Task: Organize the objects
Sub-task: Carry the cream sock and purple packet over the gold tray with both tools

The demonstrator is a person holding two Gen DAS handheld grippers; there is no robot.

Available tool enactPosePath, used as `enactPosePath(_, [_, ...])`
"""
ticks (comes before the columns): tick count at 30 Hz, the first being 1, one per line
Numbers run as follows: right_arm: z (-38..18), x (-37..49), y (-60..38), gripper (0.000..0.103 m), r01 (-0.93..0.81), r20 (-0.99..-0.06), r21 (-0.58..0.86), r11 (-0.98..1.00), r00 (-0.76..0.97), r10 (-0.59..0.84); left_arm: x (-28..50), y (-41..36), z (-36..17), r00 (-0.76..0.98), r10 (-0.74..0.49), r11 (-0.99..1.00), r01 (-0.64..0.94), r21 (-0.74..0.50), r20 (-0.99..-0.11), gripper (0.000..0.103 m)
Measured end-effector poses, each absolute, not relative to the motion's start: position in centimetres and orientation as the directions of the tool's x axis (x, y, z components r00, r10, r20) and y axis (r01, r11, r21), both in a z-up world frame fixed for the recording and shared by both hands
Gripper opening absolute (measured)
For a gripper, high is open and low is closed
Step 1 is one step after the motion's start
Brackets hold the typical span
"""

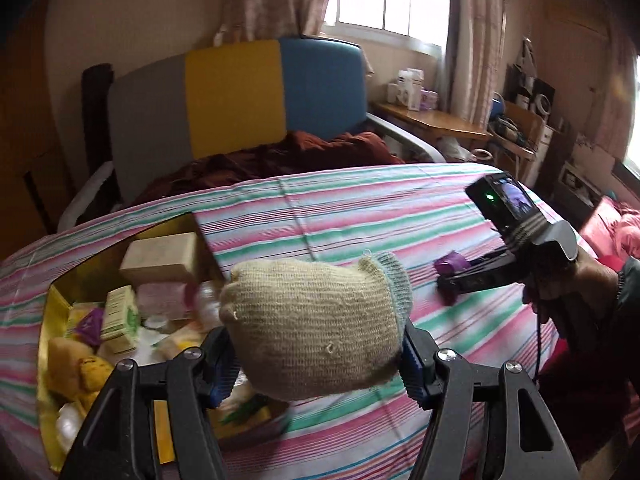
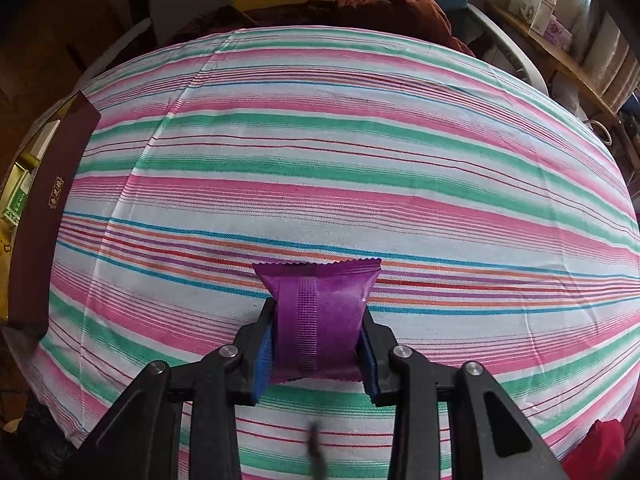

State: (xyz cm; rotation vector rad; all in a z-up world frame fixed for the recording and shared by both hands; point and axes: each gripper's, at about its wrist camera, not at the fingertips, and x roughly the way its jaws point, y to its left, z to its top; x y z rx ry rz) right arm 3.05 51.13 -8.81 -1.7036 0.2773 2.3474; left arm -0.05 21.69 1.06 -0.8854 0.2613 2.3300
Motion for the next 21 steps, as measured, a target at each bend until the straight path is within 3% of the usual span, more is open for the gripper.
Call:
enactPosePath(12, [-7.7,0.8,45.5,0.035,-0.238,-0.972,0.001,-0.971,-0.23,0.055,-1.5,15.7,0.4,-0.607,0.456,-0.845,-0.525,-0.102,-0.651,0.066])
enactPosePath(21, [-1.9,-1.2,35.5,0.035,-0.08,-0.906,0.112,-0.99,-0.417,-0.069,-3.8,6.6,0.6,-0.675,0.377,-0.92,-0.353,-0.172,-0.634,0.066])
